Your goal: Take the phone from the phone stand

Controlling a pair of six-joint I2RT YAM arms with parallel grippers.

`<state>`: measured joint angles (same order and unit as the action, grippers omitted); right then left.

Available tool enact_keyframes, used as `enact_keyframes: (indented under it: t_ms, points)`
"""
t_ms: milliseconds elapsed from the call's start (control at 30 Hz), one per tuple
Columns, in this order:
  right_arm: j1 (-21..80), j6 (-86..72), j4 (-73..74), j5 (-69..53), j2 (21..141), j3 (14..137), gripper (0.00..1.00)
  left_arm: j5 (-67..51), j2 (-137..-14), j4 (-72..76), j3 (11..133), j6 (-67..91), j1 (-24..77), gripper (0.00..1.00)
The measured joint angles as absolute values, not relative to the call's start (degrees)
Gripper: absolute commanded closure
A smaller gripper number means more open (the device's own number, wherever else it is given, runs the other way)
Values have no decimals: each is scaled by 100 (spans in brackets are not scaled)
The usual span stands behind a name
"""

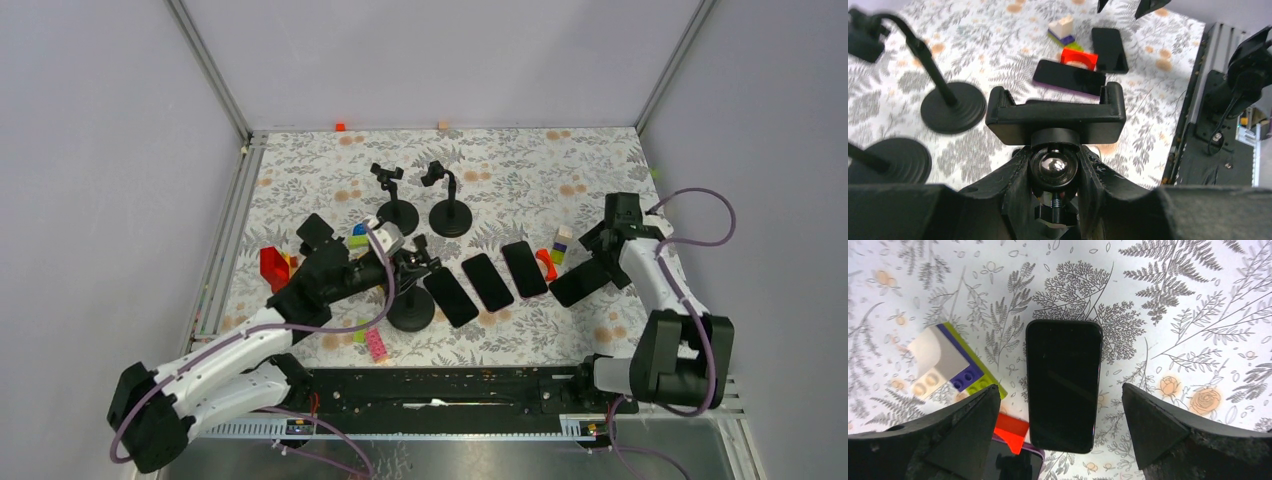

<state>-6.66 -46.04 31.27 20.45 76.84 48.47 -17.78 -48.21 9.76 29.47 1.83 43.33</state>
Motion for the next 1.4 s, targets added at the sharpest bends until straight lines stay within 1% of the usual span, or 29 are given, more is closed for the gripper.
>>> enact_keyframes:
  t_ms: [133,367,467,833,1033,1167,1267,1400]
  points:
    - [-672,-4405,3234,2051,6989,4847,1,-2239,-5798,1188,3889,150,4320,100]
    - [-674,-4169,3288,1957,5352,4668,0,-2912,-7555,1511,5653,123,4320,100]
    - [-676,-4112,3374,1800,4864,4606,0,-3111,-8405,1715,6455,123,4320,100]
    - [-676,-3813,3920,1378,3837,4560,0,-3535,-11236,2375,8840,255,4226,100]
    - [-676,-3721,4187,1275,3385,4357,0,-3625,-12449,2541,10047,460,4047,100]
    - [-676,-3669,4324,1260,3280,4270,0,-3570,-12884,2556,10499,397,3964,94]
    - [-676,-3629,4362,1245,3245,4250,0,-3409,-13034,2532,10595,248,3905,82]
    - [-676,-3579,4366,1238,3249,4248,0,-3319,-13069,2502,10595,156,3824,75]
